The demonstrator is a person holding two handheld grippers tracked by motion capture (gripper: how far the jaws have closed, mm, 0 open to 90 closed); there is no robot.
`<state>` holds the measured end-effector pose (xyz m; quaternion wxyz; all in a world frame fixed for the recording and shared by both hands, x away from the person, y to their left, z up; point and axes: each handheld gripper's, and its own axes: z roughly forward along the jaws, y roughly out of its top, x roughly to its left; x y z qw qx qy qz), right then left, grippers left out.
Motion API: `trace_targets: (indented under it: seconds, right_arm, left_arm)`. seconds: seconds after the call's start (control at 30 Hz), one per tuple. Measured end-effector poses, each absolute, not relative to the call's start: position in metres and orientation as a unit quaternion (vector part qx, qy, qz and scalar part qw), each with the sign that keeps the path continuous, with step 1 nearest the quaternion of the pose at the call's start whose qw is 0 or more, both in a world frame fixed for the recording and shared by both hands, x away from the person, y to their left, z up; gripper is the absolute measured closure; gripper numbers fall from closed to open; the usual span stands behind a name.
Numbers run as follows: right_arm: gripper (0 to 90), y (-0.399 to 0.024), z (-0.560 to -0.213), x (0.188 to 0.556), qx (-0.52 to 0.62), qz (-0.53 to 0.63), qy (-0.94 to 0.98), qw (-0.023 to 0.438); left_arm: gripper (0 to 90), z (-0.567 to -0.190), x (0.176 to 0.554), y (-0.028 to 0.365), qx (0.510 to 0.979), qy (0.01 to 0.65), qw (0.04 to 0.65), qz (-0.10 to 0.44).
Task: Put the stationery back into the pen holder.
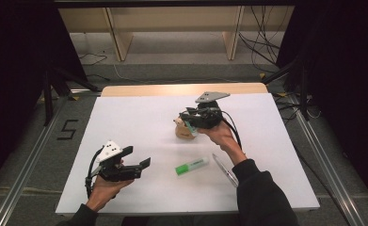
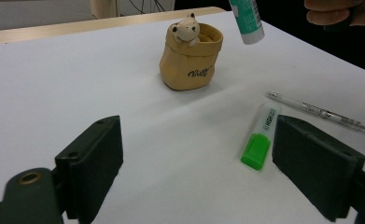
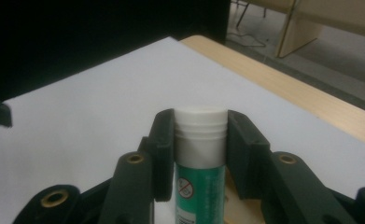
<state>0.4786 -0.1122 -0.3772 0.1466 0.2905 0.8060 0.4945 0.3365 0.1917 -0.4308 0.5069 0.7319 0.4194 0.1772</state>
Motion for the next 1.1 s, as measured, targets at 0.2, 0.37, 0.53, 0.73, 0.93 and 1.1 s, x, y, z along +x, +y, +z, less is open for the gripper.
trace_targets:
  seconds: [0.2, 0.37, 0.53, 0.73, 0.93, 1.1]
  right_arm:
    - [65.7, -0.116, -0.373, 0.487, 0.313, 0.494, 0.793, 0.173]
    - [65.7, -0.113, -0.372, 0.494, 0.327, 0.496, 0.784, 0.181]
    - [65.7, -0.109, -0.373, 0.501, 0.336, 0.496, 0.779, 0.184]
    - [65.6, -0.103, -0.377, 0.509, 0.346, 0.490, 0.778, 0.185]
    - [65.6, -0.099, -0.380, 0.514, 0.354, 0.490, 0.774, 0.191]
    - [65.6, -0.094, -0.386, 0.518, 0.365, 0.485, 0.772, 0.188]
  left_arm:
    - [15.8, -0.431, 0.337, 0.192, 0.732, 0.419, 0.507, 0.177]
    - [15.8, -0.431, 0.337, 0.192, 0.734, 0.418, 0.504, 0.178]
    - [15.8, -0.431, 0.337, 0.192, 0.732, 0.420, 0.506, 0.177]
    - [15.8, -0.431, 0.336, 0.192, 0.734, 0.418, 0.505, 0.177]
    - [15.8, -0.431, 0.336, 0.192, 0.734, 0.418, 0.506, 0.176]
    - [15.8, -0.431, 0.336, 0.191, 0.735, 0.416, 0.506, 0.176]
